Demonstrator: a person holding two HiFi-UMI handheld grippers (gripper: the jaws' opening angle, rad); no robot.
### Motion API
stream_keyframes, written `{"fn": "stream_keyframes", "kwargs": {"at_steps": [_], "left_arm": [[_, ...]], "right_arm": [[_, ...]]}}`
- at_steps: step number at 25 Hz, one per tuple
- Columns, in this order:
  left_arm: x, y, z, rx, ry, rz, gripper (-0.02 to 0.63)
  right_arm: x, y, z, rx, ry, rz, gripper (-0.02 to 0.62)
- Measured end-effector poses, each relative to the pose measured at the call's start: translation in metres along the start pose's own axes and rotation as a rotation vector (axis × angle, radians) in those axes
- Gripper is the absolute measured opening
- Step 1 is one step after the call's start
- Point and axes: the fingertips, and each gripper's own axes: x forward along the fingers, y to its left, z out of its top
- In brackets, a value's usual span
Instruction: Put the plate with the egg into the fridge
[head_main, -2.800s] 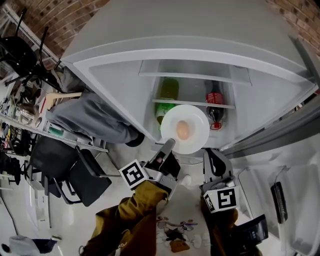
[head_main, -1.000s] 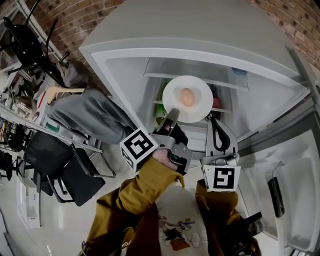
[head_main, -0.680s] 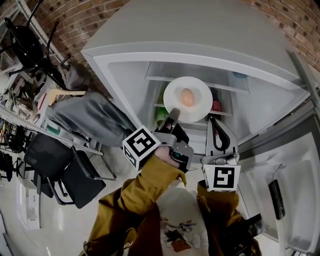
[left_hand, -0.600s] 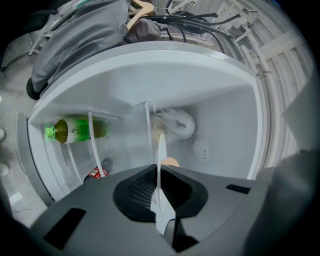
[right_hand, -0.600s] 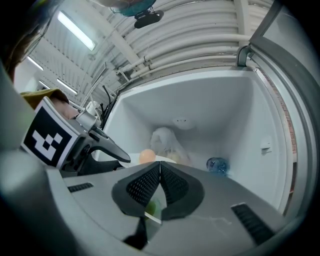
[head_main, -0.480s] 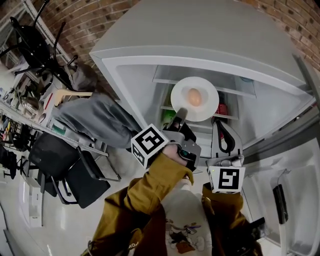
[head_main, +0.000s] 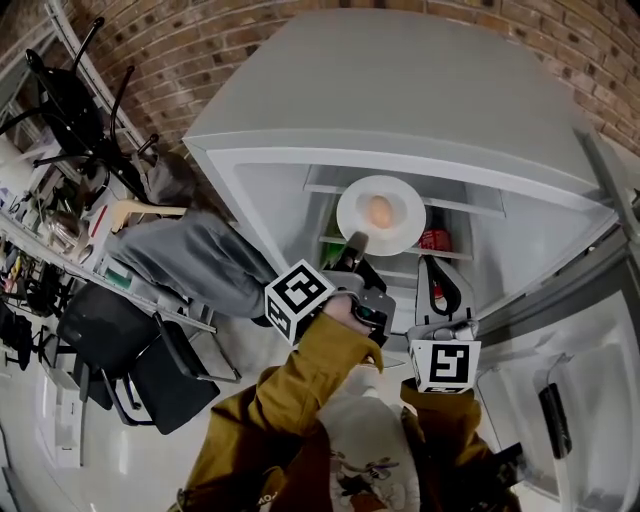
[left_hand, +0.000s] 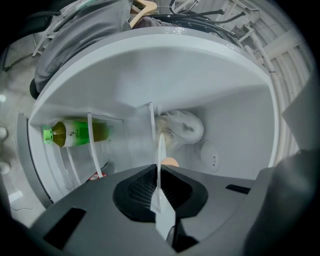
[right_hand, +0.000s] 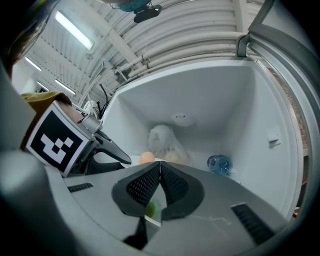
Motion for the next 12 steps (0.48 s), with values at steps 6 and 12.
{"fn": "stream_keyframes", "kwargs": {"at_steps": [6, 12], "left_arm": [[0.007, -0.002, 0.002, 0.004, 0.012, -0.001, 0.017], [0.016, -0.006, 0.004, -0.006, 0.018, -0.008, 0.017]], "right_arm": [[0.006, 0.001, 0.003, 0.003, -0.003, 0.001, 0.006], [0.011, 0.001, 0.006, 0.009, -0.011, -0.004, 0.006]]}}
